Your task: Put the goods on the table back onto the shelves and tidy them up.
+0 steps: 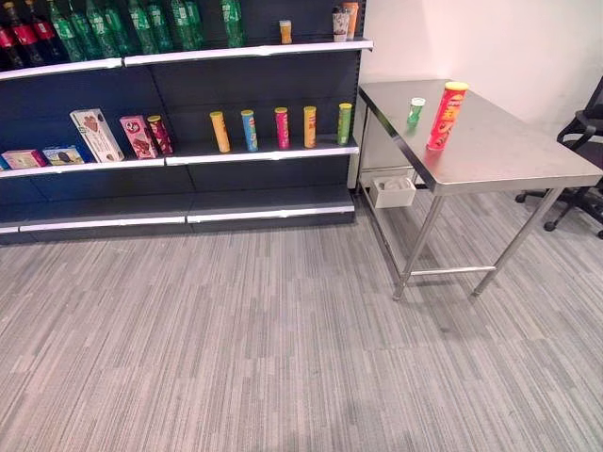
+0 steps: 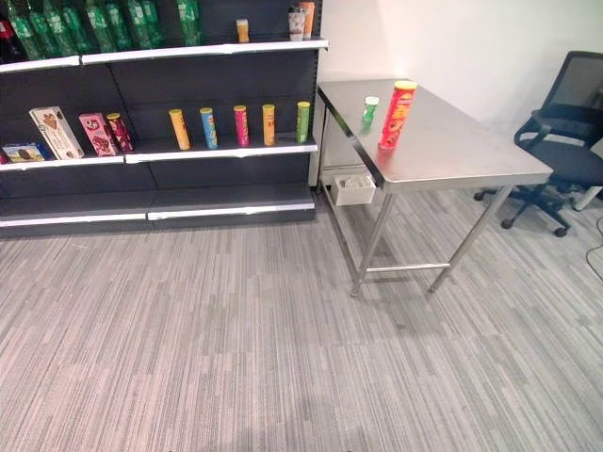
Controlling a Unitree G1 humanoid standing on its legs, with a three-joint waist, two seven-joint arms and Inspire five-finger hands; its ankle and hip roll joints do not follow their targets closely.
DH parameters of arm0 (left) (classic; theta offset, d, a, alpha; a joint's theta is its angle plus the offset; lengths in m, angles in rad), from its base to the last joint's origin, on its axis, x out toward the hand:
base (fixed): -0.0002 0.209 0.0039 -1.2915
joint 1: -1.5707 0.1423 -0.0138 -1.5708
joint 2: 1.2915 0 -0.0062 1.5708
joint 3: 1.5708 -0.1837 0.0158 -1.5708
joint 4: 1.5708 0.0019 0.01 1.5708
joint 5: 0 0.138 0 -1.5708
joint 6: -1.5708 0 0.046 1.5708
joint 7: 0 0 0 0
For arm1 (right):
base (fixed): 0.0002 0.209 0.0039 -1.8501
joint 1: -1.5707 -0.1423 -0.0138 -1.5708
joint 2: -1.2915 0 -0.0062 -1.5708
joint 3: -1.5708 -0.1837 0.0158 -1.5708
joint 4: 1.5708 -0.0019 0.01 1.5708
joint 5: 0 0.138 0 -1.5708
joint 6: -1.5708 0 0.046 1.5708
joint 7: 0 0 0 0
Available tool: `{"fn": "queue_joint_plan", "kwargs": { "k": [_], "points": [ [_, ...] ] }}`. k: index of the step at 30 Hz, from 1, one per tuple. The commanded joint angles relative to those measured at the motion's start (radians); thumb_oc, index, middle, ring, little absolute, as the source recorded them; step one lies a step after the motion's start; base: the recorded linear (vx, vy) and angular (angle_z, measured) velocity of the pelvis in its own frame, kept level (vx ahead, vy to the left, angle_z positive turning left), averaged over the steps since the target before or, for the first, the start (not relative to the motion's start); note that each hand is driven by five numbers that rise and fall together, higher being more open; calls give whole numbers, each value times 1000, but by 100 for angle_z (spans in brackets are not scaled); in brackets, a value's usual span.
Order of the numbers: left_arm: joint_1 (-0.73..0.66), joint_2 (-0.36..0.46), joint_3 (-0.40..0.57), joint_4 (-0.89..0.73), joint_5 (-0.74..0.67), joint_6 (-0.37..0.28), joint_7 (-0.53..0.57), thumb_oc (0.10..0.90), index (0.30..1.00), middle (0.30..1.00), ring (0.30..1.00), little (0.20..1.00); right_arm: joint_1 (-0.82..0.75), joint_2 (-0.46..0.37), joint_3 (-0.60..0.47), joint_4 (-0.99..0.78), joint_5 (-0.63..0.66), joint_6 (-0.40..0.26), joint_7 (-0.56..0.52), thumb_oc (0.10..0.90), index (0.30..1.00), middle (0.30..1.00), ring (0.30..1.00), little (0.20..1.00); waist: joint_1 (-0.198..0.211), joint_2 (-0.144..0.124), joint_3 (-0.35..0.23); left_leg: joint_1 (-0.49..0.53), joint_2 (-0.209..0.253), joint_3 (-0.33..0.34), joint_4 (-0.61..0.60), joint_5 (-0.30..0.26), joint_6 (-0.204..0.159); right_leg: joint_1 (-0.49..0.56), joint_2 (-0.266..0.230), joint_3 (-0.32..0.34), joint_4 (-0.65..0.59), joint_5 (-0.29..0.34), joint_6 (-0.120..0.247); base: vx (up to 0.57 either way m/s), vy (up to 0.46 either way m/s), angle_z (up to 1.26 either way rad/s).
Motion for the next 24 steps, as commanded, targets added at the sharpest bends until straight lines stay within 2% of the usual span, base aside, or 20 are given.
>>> {"fn": "queue_joint_plan", "kwargs": {
  "k": [1,2,3,4,5,6,7,8,9,11,12,13,14,16,17,19,20,21,22,24],
  "points": [
    [-32,-38,20,45,-2,-31,-20,800,900,900,900,900,-57,14,5,40,-18,-23,-5,800,900,900,900,900,-14,-41,-8,-14,26,34,-36,-15,-28,45,-64,-25,5,-83,92,0,-48,0],
    [-33,-37,22,45,-7,-31,-18,800,900,900,900,900,-59,14,9,38,-20,-24,-7,800,900,900,900,900,-11,-45,0,-20,30,33,-18,-17,-28,42,-64,-22,17,-88,89,-105,-125,1],
    [-41,-29,33,40,-37,-35,-17,800,900,900,900,900,-73,14,30,27,-33,-30,-8,800,900,900,900,900,-2,-66,42,-107,40,26,152,-59,-31,19,-65,-9,59,-110,68,-117,-106,1],
    [-42,-28,33,40,-37,-35,-17,800,900,900,900,900,-75,15,30,28,-33,-30,-8,800,900,900,900,900,-3,-66,42,-117,42,24,167,-66,-31,15,-64,-10,62,-111,68,-193,-186,8],
    [-52,-25,40,31,-69,-33,-14,800,900,900,900,900,-86,14,43,14,-43,-35,-13,800,900,900,900,900,14,-82,89,-231,59,20,373,-71,-41,15,-61,-4,91,-126,44,-76,-146,9],
    [-54,-23,53,27,-93,-30,-17,800,900,900,900,900,-91,13,47,10,-48,-35,-16,800,900,900,900,900,23,-86,104,-280,64,1,475,-54,-38,21,-53,1,96,-132,31,-71,-200,3],
    [-57,-21,72,21,-129,-30,-17,800,900,900,900,900,-96,11,52,7,-52,-33,-19,800,900,900,900,900,36,-88,125,-339,65,-25,579,1,-36,27,-43,-1,105,-142,16,11,-102,-3],
    [-57,-21,72,21,-129,-30,-17,800,900,900,900,900,-96,12,52,7,-52,-33,-19,800,900,900,900,900,32,-89,120,-347,63,-28,578,6,-36,21,-44,-5,105,-141,16,62,-99,-10],
    [-66,-14,113,16,-199,-34,-9,800,900,900,900,900,-99,6,53,5,-49,-29,-26,800,900,900,900,900,48,-99,135,-428,66,-31,618,41,-26,40,-41,-10,108,-160,9,140,-42,-12],
    [-65,-13,134,4,-233,-35,-7,800,900,900,900,900,-99,5,57,3,-49,-22,-29,800,900,900,900,900,69,-102,131,-482,76,-9,534,36,-23,72,-37,0,93,-175,15,254,36,6],
    [-63,-13,133,1,-239,-36,-5,800,900,900,900,900,-98,7,59,0,-51,-21,-29,800,900,900,900,900,78,-101,129,-483,80,-14,464,59,-29,83,-35,9,87,-180,19,309,147,19],
    [-64,-14,132,2,-257,-38,0,800,900,900,900,900,-98,7,67,-5,-57,-23,-32,800,900,900,900,900,88,-86,128,-496,89,-35,354,126,-44,95,-23,18,80,-189,23,215,106,-6],
    [-64,-14,132,3,-258,-38,0,800,900,900,900,900,-98,6,68,-6,-57,-22,-32,800,900,900,900,900,87,-88,128,-486,85,-33,335,137,-45,95,-26,17,80,-189,22,233,126,-31],
    [-77,-28,151,18,-334,-34,8,800,900,900,900,900,-106,5,74,-10,-55,-25,-50,800,900,900,900,900,116,-75,142,-526,90,-82,38,206,-72,147,-18,46,84,-243,28,408,193,-37],
    [-80,-31,162,24,-362,-36,7,800,900,900,900,900,-109,6,72,-9,-49,-27,-53,800,900,900,900,900,121,-76,144,-545,98,-87,-1,209,-79,163,-17,55,88,-257,31,355,166,-12],
    [-84,-31,179,35,-385,-33,10,800,900,900,900,900,-109,9,62,-6,-39,-27,-55,800,900,900,900,900,124,-78,140,-547,108,-64,-16,203,-80,189,-20,58,92,-279,39,380,217,-25],
    [-60,-28,225,51,-400,-32,7,800,900,900,900,900,-96,16,41,7,-18,-23,-45,800,900,900,900,900,131,-68,98,-510,128,-51,-17,220,-72,213,-21,88,103,-305,56,490,286,-43],
    [-58,-27,224,51,-400,-32,6,800,900,900,900,900,-95,16,41,7,-17,-23,-45,800,900,900,900,900,135,-70,99,-507,129,-46,-18,219,-73,213,-23,92,105,-306,56,529,336,-39],
    [-54,-19,232,59,-391,-33,6,800,900,900,900,900,-87,20,23,16,-5,-18,-38,800,900,900,900,900,137,-70,83,-515,125,-43,24,242,-71,232,-35,100,113,-312,63,345,244,-45],
    [-51,-2,243,66,-376,-37,10,800,900,900,900,900,-75,29,0,31,8,-11,-25,800,900,900,900,900,136,-88,55,-533,109,-39,113,245,-60,234,-73,108,146,-300,88,502,351,-47]
  ]
}}
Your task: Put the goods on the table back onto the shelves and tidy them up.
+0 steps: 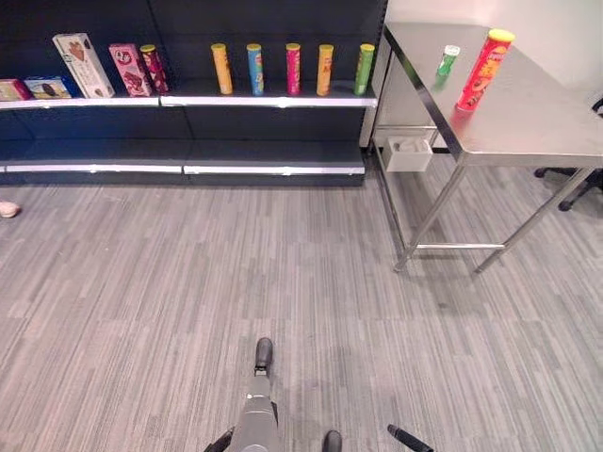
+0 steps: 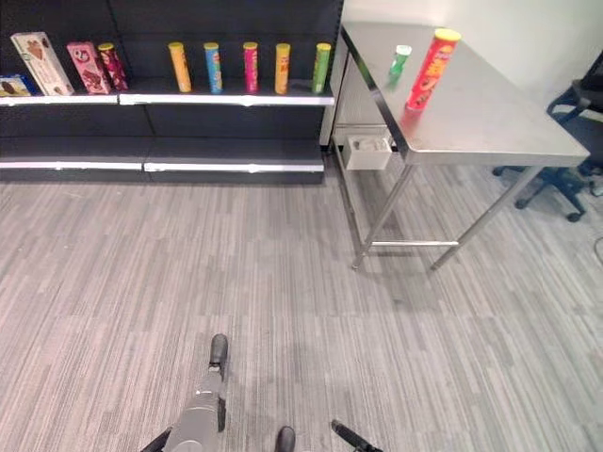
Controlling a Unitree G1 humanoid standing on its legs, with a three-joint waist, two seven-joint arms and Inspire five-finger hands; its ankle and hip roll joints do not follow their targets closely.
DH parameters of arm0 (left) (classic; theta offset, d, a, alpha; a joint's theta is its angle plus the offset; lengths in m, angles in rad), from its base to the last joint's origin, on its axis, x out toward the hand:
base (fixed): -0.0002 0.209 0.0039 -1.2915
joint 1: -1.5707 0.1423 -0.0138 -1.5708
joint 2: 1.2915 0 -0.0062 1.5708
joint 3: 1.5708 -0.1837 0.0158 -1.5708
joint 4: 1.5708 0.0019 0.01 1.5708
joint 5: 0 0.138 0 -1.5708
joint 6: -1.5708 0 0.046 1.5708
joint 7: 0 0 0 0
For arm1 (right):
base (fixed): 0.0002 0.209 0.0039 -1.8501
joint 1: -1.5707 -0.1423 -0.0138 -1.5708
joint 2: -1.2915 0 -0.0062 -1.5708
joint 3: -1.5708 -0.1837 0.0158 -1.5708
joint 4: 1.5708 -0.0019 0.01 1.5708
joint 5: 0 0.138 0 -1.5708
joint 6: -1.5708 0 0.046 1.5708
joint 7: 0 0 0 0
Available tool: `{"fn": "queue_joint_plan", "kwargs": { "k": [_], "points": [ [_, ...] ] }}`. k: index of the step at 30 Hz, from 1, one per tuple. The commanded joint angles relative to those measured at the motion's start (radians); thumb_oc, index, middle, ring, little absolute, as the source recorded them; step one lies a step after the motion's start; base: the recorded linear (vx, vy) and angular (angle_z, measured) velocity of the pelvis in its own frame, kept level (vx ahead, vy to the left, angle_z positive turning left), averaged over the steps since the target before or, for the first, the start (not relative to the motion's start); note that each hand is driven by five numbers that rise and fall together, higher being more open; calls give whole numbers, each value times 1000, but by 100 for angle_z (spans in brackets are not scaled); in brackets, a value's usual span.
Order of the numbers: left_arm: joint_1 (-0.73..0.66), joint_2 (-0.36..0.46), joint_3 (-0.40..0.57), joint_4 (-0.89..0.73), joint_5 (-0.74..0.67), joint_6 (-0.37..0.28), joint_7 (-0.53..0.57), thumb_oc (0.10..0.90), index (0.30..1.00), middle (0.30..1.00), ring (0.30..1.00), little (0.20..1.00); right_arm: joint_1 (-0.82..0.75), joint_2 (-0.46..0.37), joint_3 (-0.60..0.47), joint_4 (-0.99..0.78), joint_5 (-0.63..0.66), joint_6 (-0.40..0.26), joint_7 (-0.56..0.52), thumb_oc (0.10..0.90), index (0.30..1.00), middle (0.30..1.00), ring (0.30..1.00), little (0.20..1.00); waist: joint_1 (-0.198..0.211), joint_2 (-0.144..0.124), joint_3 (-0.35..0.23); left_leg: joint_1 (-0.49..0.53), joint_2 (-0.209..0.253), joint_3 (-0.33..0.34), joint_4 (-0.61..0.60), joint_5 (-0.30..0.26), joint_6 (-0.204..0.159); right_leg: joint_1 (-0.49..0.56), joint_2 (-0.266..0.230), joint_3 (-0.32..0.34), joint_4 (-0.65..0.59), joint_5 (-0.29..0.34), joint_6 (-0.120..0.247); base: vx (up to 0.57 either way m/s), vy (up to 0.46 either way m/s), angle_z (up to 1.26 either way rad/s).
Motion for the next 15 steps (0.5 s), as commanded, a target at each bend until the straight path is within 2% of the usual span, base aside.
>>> {"fn": "queue_joint_plan", "kwargs": {
  "k": [1,3,4,5,6,7,8,10,12,13,14,15],
  "points": [
    [11,40,-58,-61,31,-21,-1,800,900,900,900,900,11,-2,-1,23,44,1,18,800,900,900,900,900,14,-43,-79,-53,-79,23,51,107,84,189,-88,33,130,-166,144,521,375,-26],
    [13,55,-81,-65,94,-25,-2,800,900,900,900,900,22,-8,-2,24,20,2,26,800,900,900,900,900,-3,-57,-95,-18,-113,63,58,69,111,142,-134,34,246,-41,185,400,331,-21],
    [13,55,-81,-66,94,-24,-2,800,900,900,900,900,22,-8,-3,24,20,2,26,800,900,900,900,900,0,-54,-97,-20,-109,64,56,72,112,138,-131,38,245,-38,185,536,580,-30],
    [9,68,-137,-68,192,-25,-8,800,900,900,900,900,17,-26,1,17,-23,-5,32,800,900,900,900,900,-27,-43,-97,59,-161,122,42,0,169,49,-201,4,483,177,227,401,456,-43],
    [8,68,-136,-68,193,-25,-8,800,900,900,900,900,17,-27,1,17,-23,-5,32,800,900,900,900,900,-25,-41,-98,57,-158,123,40,1,169,47,-198,6,481,180,227,506,610,-44],
    [5,69,-149,-75,212,-22,-5,800,900,900,900,900,10,-32,3,5,-40,-7,27,800,900,900,900,900,-37,-24,-87,104,-171,127,30,-23,192,-6,-230,-8,572,247,233,358,472,-23],
    [3,80,-170,-80,256,-28,-5,800,900,900,900,900,5,-33,21,-27,-69,-16,28,800,900,900,900,900,-68,1,-63,201,-192,130,-10,-60,221,-87,-254,-27,702,276,225,495,576,-1],
    [1,84,-183,-84,287,-30,-10,800,900,900,900,900,5,-29,46,-46,-92,-19,35,800,900,900,900,900,-99,26,-42,281,-201,112,-51,-76,221,-185,-183,-22,717,133,194,436,352,9],
    [-3,78,-209,-91,325,-33,-16,800,900,900,900,900,5,-26,66,-57,-106,-22,37,800,900,900,900,900,-128,35,-26,346,-214,91,-81,-89,215,-247,-113,-33,609,33,178,310,110,-20],
    [-3,78,-208,-91,325,-33,-16,800,900,900,900,900,5,-26,66,-57,-106,-22,37,800,900,900,900,900,-129,39,-27,345,-210,90,-81,-87,214,-245,-109,-35,602,38,176,377,53,-9],
    [-11,66,-238,-98,351,-36,-14,800,900,900,900,900,4,-29,76,-53,-111,-23,34,800,900,900,900,900,-141,34,-19,391,-224,79,-104,-113,203,-282,-96,-76,433,15,165,245,27,35],
    [-11,66,-238,-98,352,-36,-14,800,900,900,900,900,4,-29,76,-53,-111,-23,34,800,900,900,900,900,-142,36,-20,388,-221,78,-104,-111,202,-280,-93,-79,424,21,164,373,28,67]
  ]
}}
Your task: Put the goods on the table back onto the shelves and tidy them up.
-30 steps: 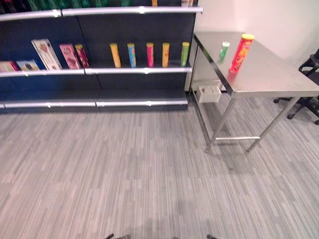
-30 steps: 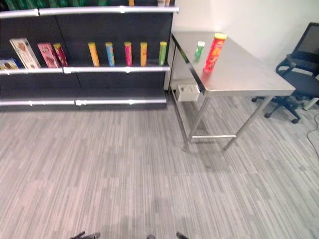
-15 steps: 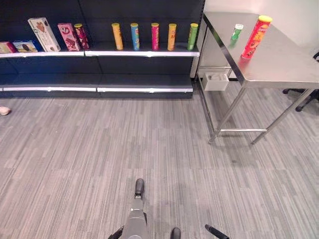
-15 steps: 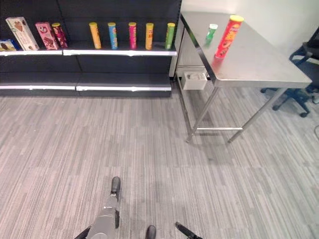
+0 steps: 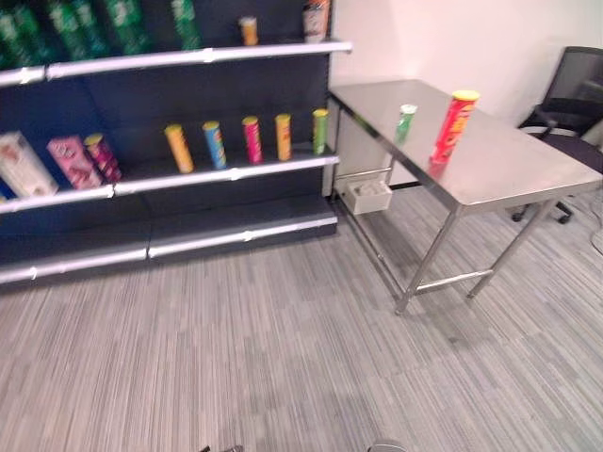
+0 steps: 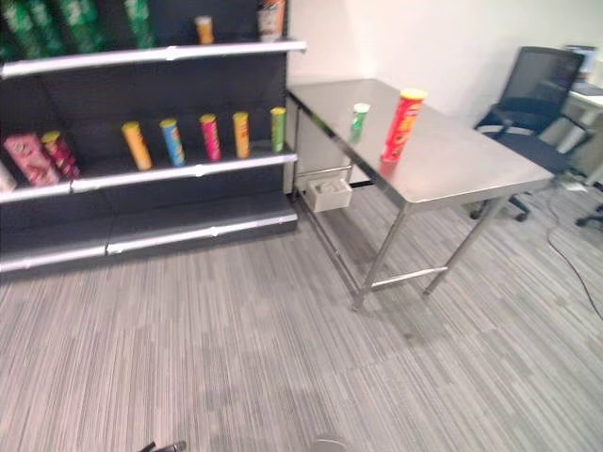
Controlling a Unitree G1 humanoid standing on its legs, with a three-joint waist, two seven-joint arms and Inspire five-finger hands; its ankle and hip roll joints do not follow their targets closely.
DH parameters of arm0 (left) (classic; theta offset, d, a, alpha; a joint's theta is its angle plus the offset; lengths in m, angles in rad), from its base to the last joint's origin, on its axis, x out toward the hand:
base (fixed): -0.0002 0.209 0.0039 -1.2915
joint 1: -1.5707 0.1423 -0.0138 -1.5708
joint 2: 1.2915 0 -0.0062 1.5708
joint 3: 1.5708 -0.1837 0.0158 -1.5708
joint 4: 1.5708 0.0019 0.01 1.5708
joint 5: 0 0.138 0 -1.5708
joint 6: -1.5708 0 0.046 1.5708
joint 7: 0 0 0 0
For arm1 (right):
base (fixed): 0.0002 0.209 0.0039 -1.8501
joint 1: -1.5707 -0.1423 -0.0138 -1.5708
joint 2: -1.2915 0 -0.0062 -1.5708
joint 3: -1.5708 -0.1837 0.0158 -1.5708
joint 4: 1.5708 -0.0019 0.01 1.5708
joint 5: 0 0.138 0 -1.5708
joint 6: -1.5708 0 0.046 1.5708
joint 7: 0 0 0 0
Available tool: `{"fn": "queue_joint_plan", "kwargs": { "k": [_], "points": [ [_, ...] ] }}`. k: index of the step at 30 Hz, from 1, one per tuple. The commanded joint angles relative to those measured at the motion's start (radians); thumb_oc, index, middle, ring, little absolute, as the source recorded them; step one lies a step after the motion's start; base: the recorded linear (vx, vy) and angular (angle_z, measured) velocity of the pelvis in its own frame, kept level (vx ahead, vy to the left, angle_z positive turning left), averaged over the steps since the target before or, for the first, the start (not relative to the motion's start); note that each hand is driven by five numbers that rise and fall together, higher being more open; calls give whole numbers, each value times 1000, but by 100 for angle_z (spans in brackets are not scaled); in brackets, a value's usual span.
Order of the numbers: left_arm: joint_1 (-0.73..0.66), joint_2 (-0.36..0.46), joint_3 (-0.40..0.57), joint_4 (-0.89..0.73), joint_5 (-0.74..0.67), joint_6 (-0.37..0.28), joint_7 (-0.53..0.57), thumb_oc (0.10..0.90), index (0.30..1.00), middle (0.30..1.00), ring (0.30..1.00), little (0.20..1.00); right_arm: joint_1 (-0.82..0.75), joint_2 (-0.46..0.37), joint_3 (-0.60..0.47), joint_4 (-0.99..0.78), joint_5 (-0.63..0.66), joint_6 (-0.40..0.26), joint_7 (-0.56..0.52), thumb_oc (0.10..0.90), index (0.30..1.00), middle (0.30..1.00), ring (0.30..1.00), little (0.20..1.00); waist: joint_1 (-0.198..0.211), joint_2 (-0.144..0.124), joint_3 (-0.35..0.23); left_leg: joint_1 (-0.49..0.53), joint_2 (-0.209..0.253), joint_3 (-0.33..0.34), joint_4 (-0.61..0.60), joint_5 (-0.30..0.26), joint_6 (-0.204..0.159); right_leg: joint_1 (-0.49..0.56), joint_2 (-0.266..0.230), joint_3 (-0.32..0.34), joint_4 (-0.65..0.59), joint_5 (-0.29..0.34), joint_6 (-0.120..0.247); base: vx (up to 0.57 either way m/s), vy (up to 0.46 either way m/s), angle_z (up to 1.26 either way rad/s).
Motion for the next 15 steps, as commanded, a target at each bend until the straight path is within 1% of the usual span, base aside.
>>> {"fn": "queue_joint_plan", "kwargs": {
  "k": [1,2,3,4,5,6,7,8,9,10,11,12,13,14,15],
  "points": [
    [-18,4,-22,-6,66,-16,-9,800,900,900,900,900,-98,4,-12,45,-38,-14,1,800,900,900,900,900,9,-31,58,-83,6,-52,-2,-9,-11,192,36,-82,-425,104,28,278,-19,65],
    [-28,-4,-37,-7,83,-18,-11,800,900,900,900,900,-96,5,-12,51,-40,-11,2,800,900,900,900,900,-2,-40,59,-53,0,-62,-14,-28,-19,182,33,-98,-533,140,40,399,-34,49],
    [-35,-12,-45,-10,89,-17,-12,800,900,900,900,900,-95,7,-15,54,-42,-7,0,800,900,900,900,900,-7,-49,57,-34,-6,-65,-17,-43,-25,167,23,-114,-605,169,54,564,-55,33],
    [-42,-28,-67,-14,122,-18,-14,800,900,900,900,900,-92,8,-28,69,-50,4,-2,800,900,900,900,900,-23,-50,59,11,-2,-71,-17,-75,-34,155,3,-162,-698,218,74,527,-49,33],
    [-35,-38,-76,-12,138,-17,-20,800,900,900,900,900,-89,7,-36,77,-51,9,-1,800,900,900,900,900,-28,-50,59,30,-2,-71,-17,-89,-36,151,-4,-179,-715,231,78,557,-44,35],
    [-30,-47,-83,-6,158,-8,-33,800,900,900,900,900,-85,5,-43,87,-48,13,6,800,900,900,900,900,-30,-50,55,52,-5,-72,-17,-105,-35,164,-7,-194,-723,234,75,278,-21,41],
    [-30,-47,-84,-6,158,-8,-33,800,900,900,900,900,-84,4,-43,88,-48,13,6,800,900,900,900,900,-30,-46,58,58,-1,-72,-17,-109,-36,170,-2,-195,-724,232,75,311,-22,32],
    [-27,-46,-85,0,178,-5,-43,800,900,900,900,900,-81,2,-52,98,-42,19,17,800,900,900,900,900,-32,-50,46,77,-9,-75,-17,-129,-33,184,-3,-203,-717,227,64,341,0,17],
    [-15,-47,-78,5,162,-4,-48,800,900,900,900,900,-77,0,-55,105,-38,18,18,800,900,900,900,900,-36,-43,33,104,-3,-79,-17,-148,-32,185,4,-199,-677,227,54,634,-24,4],
    [-1,-38,-53,9,139,10,-59,800,900,900,900,900,-72,-4,-65,113,-28,21,27,800,900,900,900,900,-39,-28,16,139,15,-87,3,-183,-36,192,19,-212,-627,192,36,627,-28,2],
    [1,-37,-50,17,150,10,-59,800,900,900,900,900,-76,-6,-62,107,-21,17,30,800,900,900,900,900,-42,-19,10,137,25,-83,41,-188,-46,204,28,-224,-616,174,21,449,-39,10],
    [1,-37,-50,18,150,10,-59,800,900,900,900,900,-76,-6,-62,107,-20,17,31,800,900,900,900,900,-43,-19,10,136,26,-84,43,-189,-46,205,28,-225,-616,173,21,265,-32,13],
    [1,-37,-52,25,161,7,-54,800,900,900,900,900,-83,-7,-55,96,-16,9,31,800,900,900,900,900,-46,-11,5,125,40,-68,99,-171,-61,223,39,-230,-618,162,10,354,-91,0],
    [0,-37,-66,22,173,3,-48,800,900,900,900,900,-97,-5,-42,60,-10,-10,25,800,900,900,900,900,-52,-7,-7,84,70,-24,229,-88,-115,270,61,-238,-656,162,-4,540,-177,-6],
    [-8,-33,-90,-13,184,-2,-41,800,900,900,900,900,-108,-4,-20,13,-14,-26,14,800,900,900,900,900,-47,-26,-6,-11,118,18,438,19,-173,323,67,-238,-703,159,-29,503,-191,-30]
  ]
}}
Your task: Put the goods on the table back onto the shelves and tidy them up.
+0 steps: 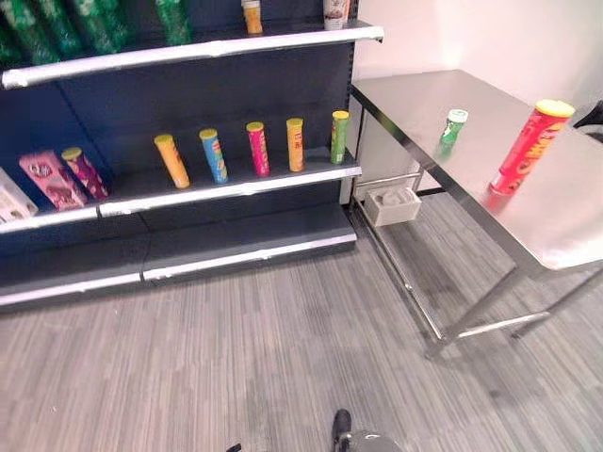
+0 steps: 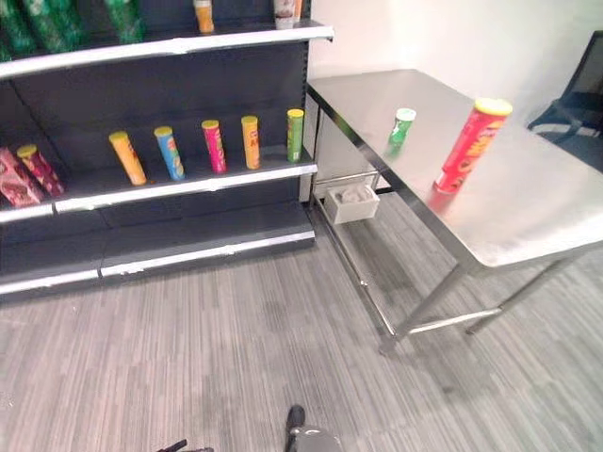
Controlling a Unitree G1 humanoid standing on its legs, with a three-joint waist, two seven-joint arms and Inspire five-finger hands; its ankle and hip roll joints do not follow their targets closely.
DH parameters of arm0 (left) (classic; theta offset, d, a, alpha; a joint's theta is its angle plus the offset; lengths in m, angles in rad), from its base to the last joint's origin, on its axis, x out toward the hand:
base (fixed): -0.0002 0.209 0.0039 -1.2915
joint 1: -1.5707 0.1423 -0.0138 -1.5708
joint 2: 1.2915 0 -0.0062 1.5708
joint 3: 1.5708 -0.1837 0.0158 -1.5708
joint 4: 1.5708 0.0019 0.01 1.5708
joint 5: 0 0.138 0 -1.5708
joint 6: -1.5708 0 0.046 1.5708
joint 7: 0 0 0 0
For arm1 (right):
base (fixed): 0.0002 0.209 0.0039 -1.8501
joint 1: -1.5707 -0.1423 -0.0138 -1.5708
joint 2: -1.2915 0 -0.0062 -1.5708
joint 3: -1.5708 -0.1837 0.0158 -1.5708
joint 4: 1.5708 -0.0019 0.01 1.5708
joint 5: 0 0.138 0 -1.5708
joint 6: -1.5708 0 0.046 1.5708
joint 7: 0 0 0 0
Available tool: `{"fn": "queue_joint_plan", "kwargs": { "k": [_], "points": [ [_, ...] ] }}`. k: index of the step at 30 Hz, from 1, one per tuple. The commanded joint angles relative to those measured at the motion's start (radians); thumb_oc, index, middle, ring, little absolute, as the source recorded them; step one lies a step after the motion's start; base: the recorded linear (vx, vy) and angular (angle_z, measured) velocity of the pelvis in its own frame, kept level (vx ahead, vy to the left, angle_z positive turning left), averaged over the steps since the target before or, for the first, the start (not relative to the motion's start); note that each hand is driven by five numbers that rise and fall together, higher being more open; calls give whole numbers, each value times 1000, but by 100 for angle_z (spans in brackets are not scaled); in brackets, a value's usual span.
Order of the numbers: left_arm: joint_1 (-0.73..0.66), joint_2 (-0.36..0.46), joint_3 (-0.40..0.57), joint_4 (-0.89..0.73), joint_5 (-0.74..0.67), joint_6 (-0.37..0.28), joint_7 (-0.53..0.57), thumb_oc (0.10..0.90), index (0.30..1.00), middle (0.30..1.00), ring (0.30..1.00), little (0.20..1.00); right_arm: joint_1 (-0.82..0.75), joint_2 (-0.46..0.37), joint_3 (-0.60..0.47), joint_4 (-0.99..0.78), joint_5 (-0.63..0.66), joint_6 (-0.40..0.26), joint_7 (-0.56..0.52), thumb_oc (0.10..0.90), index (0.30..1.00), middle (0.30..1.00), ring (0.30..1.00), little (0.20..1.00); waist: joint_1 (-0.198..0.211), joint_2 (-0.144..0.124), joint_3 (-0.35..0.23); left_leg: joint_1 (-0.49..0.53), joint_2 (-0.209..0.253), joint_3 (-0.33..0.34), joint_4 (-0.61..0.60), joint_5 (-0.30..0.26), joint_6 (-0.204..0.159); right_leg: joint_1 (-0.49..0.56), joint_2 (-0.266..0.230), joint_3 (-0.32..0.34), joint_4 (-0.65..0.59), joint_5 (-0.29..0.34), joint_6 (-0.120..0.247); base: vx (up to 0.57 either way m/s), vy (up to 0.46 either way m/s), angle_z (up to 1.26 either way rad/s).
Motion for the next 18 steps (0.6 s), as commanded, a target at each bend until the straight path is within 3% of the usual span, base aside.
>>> {"fn": "queue_joint_plan", "kwargs": {
  "k": [1,2,3,4,5,6,7,8,9,11,12,13,14,15,16,18],
  "points": [
    [4,34,-34,-39,35,-22,13,800,900,900,900,900,-52,9,38,-14,19,-69,-5,800,900,900,900,900,-1,-80,-15,-172,37,90,134,206,20,69,-58,-7,-57,-35,149,271,-120,-45],
    [4,34,-34,-40,35,-22,13,800,900,900,900,900,-51,9,37,-15,19,-68,-6,800,900,900,900,900,1,-74,-13,-175,45,90,148,197,17,71,-50,-5,-58,-35,147,279,-53,-52],
    [-8,27,-52,-47,45,-22,21,800,900,900,900,900,-64,5,59,-38,13,-74,-15,800,900,900,900,900,15,-105,-9,-229,94,160,220,180,39,116,-57,17,-85,-52,137,197,-22,-42],
    [-8,27,-52,-46,45,-22,21,800,900,900,900,900,-64,5,59,-39,13,-73,-15,800,900,900,900,900,17,-103,-8,-228,96,162,223,178,39,117,-55,18,-85,-52,137,272,-13,-31],
    [-10,24,-53,-47,44,-20,20,800,900,900,900,900,-69,5,64,-49,13,-73,-16,800,900,900,900,900,27,-115,-5,-266,107,182,238,149,54,135,-62,36,-90,-59,137,252,53,-83],
    [-14,24,-55,-59,31,-21,18,800,900,900,900,900,-70,4,82,-57,0,-72,-12,800,900,900,900,900,44,-130,-1,-332,88,163,183,99,82,165,-68,73,-106,-71,143,395,151,-79],
    [-22,25,-59,-63,19,-25,21,800,900,900,900,900,-67,5,98,-55,-11,-72,-10,800,900,900,900,900,57,-127,4,-365,56,101,62,81,91,185,-68,124,-108,-87,150,528,248,-79],
    [-27,21,-63,-56,13,-33,24,800,900,900,900,900,-59,10,99,-40,-12,-73,-10,800,900,900,900,900,79,-108,12,-410,24,-37,-124,170,75,216,-41,182,-107,-107,149,546,280,-68],
    [-32,14,-73,-53,-2,-40,25,800,900,900,900,900,-53,11,100,-31,-17,-76,-15,800,900,900,900,900,97,-95,28,-438,22,-157,-256,246,62,240,-21,236,-86,-137,139,538,217,-180],
    [-43,8,-94,-55,-16,-50,29,800,900,900,900,900,-48,3,93,-5,-32,-76,-21,800,900,900,900,900,115,-87,46,-508,45,-291,-353,300,43,269,1,328,-52,-186,135,624,359,-279],
    [-48,15,-83,-67,-46,-54,26,800,900,900,900,900,-37,-15,67,34,-48,-64,-20,800,900,900,900,900,123,-68,41,-522,71,-363,-322,317,27,296,-5,426,-7,-237,154,576,487,-280],
    [-48,15,-83,-67,-46,-54,26,800,900,900,900,900,-37,-15,67,34,-48,-64,-20,800,900,900,900,900,125,-69,41,-522,71,-362,-320,315,27,296,-5,427,-6,-238,154,636,871,-226],
    [-49,12,-100,-41,17,-47,17,800,900,900,900,900,-31,-17,56,46,-71,-52,-1,800,900,900,900,900,113,-55,11,-486,82,-311,-301,320,29,312,-50,463,5,-249,185,268,467,-244],
    [-49,12,-100,-41,17,-47,17,800,900,900,900,900,-31,-17,56,46,-71,-52,-1,800,900,900,900,900,113,-55,11,-486,82,-311,-300,320,29,312,-50,463,5,-249,185,464,784,-162],
    [-59,16,-132,-34,95,-44,19,800,900,900,900,900,-21,-12,46,52,-61,-44,9,800,900,900,900,900,88,-62,-5,-482,56,-268,-275,308,45,297,-96,479,35,-217,217,316,561,-167],
    [-71,30,-203,-56,225,-47,24,800,900,900,900,900,-9,-8,30,49,-46,-36,25,800,900,900,900,900,55,-52,-14,-442,20,-206,-309,290,80,237,-123,519,117,-179,246,316,677,-57]
  ]
}}
